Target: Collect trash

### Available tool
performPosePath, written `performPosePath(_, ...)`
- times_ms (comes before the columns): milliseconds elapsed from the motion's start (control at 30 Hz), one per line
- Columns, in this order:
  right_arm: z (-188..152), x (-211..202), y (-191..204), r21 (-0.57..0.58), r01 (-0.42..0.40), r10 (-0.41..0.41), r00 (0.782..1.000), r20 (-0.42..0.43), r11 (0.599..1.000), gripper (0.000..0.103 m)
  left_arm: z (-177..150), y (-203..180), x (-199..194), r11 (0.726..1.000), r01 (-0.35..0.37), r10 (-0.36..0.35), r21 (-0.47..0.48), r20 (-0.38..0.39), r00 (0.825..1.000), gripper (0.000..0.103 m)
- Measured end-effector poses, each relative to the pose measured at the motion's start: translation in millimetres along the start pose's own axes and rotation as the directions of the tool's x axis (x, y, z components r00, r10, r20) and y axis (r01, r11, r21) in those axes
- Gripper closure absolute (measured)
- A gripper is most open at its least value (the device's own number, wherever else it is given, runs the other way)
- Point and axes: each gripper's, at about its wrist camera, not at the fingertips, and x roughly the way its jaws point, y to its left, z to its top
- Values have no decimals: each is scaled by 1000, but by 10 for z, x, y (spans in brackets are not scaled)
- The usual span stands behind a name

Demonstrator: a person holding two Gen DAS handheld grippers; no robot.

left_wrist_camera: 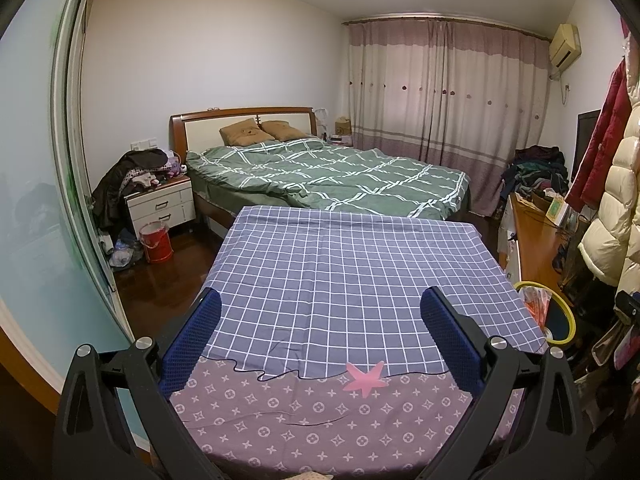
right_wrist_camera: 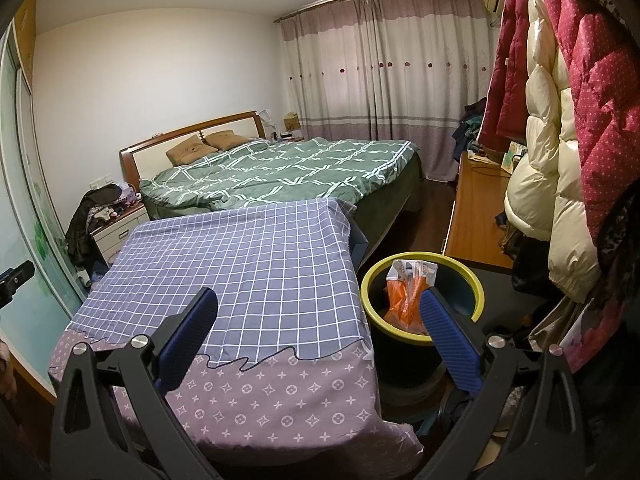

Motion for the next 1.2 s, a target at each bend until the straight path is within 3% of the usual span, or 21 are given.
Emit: performPosePath(1200, -7, 9, 21, -1, -3, 3, 1000, -7, 1000, 7, -55, -48, 59, 1000, 6, -6, -9, -20, 1000, 5)
